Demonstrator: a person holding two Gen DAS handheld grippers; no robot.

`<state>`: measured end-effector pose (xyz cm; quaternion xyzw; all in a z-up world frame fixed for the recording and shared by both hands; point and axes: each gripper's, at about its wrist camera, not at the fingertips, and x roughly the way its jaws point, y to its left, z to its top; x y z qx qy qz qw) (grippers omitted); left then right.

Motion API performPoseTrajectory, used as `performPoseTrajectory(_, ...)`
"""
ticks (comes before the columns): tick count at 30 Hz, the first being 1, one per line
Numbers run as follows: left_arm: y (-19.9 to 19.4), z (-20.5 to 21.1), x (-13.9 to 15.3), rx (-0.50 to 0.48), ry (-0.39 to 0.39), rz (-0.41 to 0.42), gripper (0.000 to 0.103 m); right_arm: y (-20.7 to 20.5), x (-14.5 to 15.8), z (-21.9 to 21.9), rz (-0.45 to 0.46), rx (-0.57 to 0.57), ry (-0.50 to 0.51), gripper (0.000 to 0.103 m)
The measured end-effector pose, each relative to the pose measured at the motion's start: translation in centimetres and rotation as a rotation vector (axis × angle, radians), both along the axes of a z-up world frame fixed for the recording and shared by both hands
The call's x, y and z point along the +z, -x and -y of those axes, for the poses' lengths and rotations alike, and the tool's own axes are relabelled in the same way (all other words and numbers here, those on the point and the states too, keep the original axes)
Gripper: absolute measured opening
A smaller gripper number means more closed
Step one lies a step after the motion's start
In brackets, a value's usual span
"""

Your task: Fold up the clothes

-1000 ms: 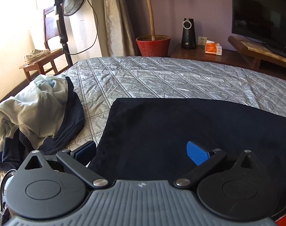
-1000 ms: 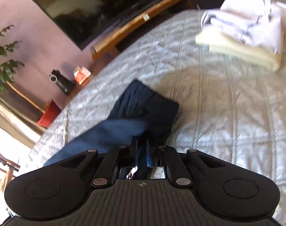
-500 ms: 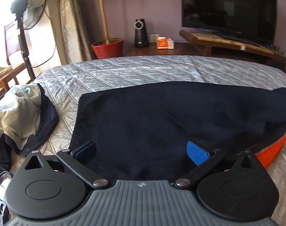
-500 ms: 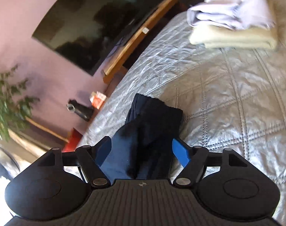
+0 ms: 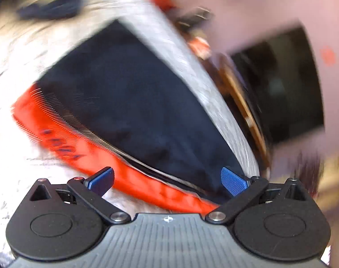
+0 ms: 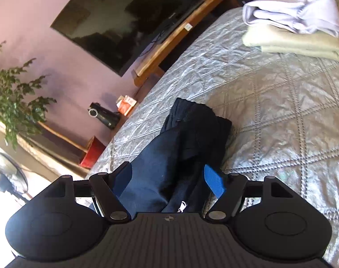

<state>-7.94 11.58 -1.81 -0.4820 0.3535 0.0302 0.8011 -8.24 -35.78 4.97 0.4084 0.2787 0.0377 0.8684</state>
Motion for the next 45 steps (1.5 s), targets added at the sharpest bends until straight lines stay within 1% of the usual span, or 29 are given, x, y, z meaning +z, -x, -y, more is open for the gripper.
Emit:
performPoseTrajectory(2,-0.1,-0.7,-0.4,0.04,0.011,-0.012,0.096,-0.1,0.2,-0.2,0.006,0.01,0.015,0.077)
performPoseTrajectory(6,-1.1,-1.8,-1.3,0.096,0.12,0.026,0.097,-0.3,0.0,0.0,0.001,0.005,-0.008,0.077)
performPoseTrajectory(9,-2.0,-2.5,-2.1,0.144,0.194,0.046,0.098,-0.4,0.0,0.1,-0.003,0.003,0.001,0.077)
performPoseTrajectory(11,-2.6,-2.7,-2.7,0.177,0.227,0.046,0.099,-0.5,0.0,0.2,-0.006,0.002,0.006,0.077)
performPoseTrajectory(15,-2.0,-2.0,-2.8,0.216,0.265,0.044,0.099,-0.7,0.0,0.4,-0.019,0.007,0.016,0.078)
performPoseTrajectory(19,-0.8,-1.9,-2.8,0.264,0.264,0.001,0.099,-0.8,0.1,0.3,-0.009,0.017,0.012,0.078)
performPoseTrajectory(20,-0.3,-2.2,-2.8,0.272,0.264,0.002,0.098,-0.8,0.2,0.2,-0.006,0.019,0.014,0.078)
performPoseTrajectory(21,0.4,-2.5,-2.7,0.279,0.265,0.007,0.099,-0.8,0.2,0.2,-0.004,0.022,0.015,0.078)
performPoseTrajectory(24,0.0,-3.2,-3.0,0.286,0.259,0.025,0.099,-0.8,0.4,0.0,0.003,0.029,0.019,0.078)
performPoseTrajectory(28,-0.8,-3.8,-3.4,0.314,0.289,0.052,0.101,-0.7,0.4,0.2,0.006,0.022,0.02,0.078)
performPoseTrajectory(32,-0.8,-3.9,-3.1,0.342,0.298,0.093,0.101,-0.6,0.5,0.4,0.013,0.012,0.025,0.078)
performPoseTrajectory(36,-1.2,-3.7,-2.5,0.317,0.261,0.118,0.101,-0.7,0.5,0.4,0.011,0.01,0.024,0.078)
performPoseTrajectory(38,-1.2,-3.7,-2.5,0.312,0.257,0.122,0.101,-0.7,0.5,0.4,0.012,0.012,0.027,0.078)
performPoseTrajectory(41,-0.9,-3.5,-2.6,0.315,0.275,0.13,0.101,-0.7,0.5,0.3,0.012,0.017,0.034,0.078)
performPoseTrajectory(43,-1.2,-3.5,-2.2,0.296,0.247,0.146,0.102,-0.7,0.5,0.3,0.013,0.015,0.035,0.078)
performPoseTrajectory(45,-1.4,-3.7,-2.3,0.294,0.254,0.148,0.102,-0.7,0.5,0.3,0.012,0.015,0.035,0.078)
